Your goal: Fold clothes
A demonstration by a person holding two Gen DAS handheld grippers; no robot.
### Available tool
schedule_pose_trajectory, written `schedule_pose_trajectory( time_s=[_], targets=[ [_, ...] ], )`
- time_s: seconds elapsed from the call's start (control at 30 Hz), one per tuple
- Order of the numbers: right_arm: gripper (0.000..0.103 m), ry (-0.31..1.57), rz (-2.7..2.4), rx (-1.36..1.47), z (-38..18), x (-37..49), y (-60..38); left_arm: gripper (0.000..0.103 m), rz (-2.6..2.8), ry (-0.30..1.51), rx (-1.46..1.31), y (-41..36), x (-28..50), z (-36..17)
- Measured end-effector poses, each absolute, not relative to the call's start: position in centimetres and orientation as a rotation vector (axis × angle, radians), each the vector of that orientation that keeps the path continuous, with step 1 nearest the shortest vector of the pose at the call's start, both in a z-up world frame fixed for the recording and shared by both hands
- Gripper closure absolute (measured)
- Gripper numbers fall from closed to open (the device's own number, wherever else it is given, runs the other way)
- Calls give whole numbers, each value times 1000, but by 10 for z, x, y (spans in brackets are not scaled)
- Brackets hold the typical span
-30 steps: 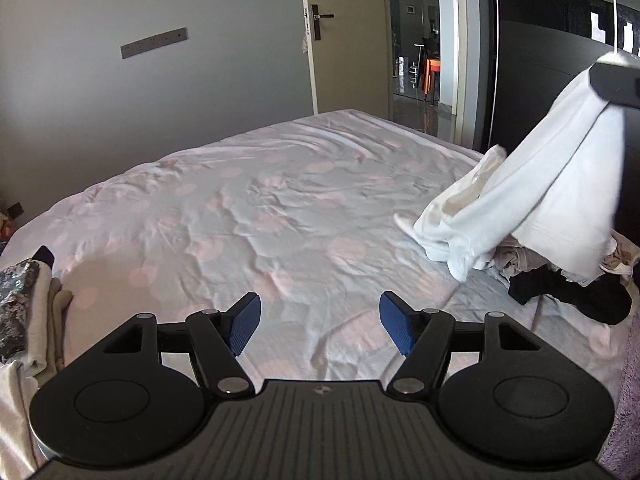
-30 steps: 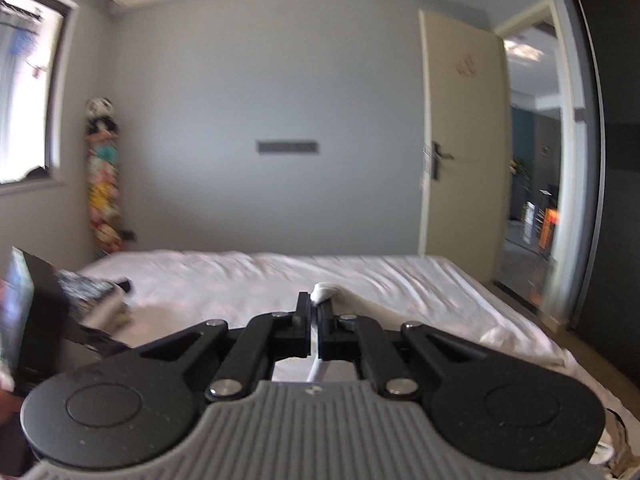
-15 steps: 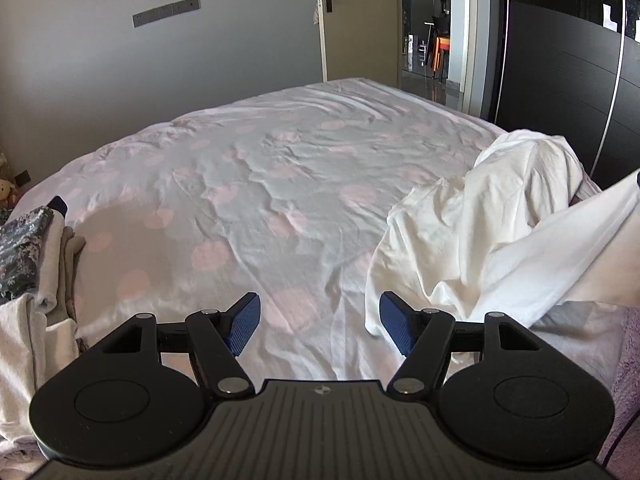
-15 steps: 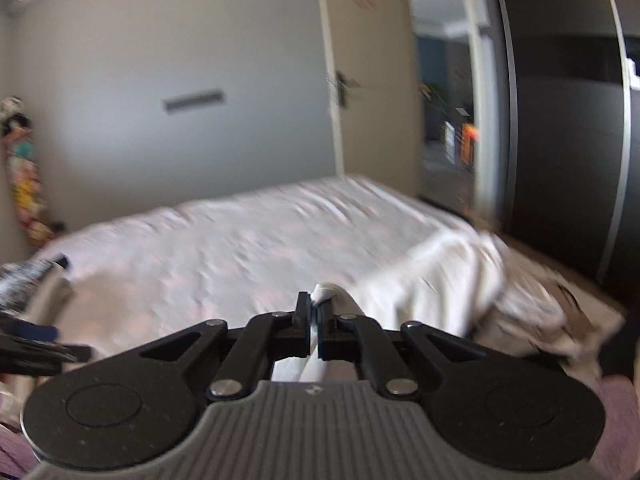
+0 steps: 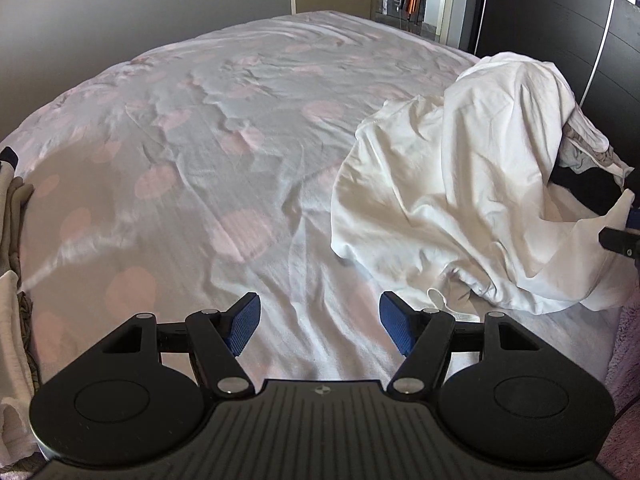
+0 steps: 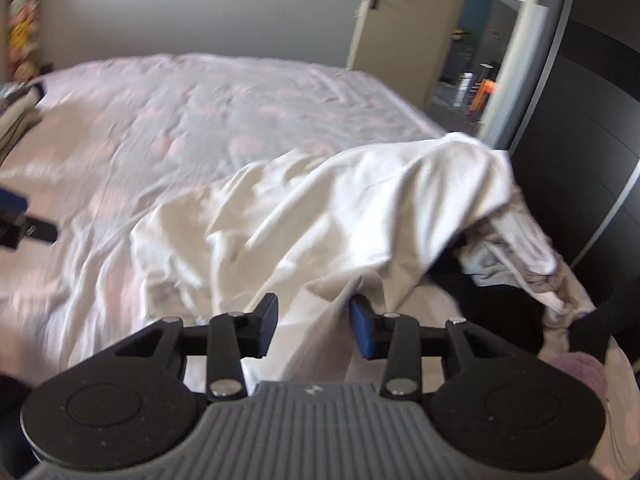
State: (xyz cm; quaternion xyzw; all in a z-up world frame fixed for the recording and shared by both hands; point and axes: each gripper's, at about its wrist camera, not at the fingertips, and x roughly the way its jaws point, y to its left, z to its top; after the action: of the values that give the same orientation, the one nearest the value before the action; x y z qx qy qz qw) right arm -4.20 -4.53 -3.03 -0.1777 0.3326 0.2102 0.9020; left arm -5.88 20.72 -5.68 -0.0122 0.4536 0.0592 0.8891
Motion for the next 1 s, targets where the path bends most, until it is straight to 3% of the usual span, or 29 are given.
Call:
schedule_pose_trajectory(
  time_s=[0.3, 0.6, 0.73, 0.8, 0.83, 0.87, 0.9, 1.0],
  targets=[
    [47, 758, 558, -426, -67, -39, -7, 38, 117, 1017, -45, 209, -24, -89],
    [47, 844, 605, -516, -113, -11, 20, 38, 113, 1091, -95, 220, 36, -124],
    [52, 874, 618, -549, -131, 3, 28, 39, 99, 1118, -99, 221, 60, -140],
    [62, 878, 621, -565, -137, 9, 31, 53, 75, 1120, -102, 220, 69, -145],
    [73, 873, 615, -571, -138, 11, 32, 56, 63, 1117, -111, 219, 72, -147],
    [88, 870, 601, -576, -137, 13, 32, 68, 48, 1111, -123, 218, 74, -148],
    [93, 866, 586, -581, -136, 15, 31, 82, 30, 1104, -138, 217, 74, -147],
    [95, 884, 595, -520, -127, 16, 26, 99, 18, 1080, -150, 214, 72, -140]
  ],
)
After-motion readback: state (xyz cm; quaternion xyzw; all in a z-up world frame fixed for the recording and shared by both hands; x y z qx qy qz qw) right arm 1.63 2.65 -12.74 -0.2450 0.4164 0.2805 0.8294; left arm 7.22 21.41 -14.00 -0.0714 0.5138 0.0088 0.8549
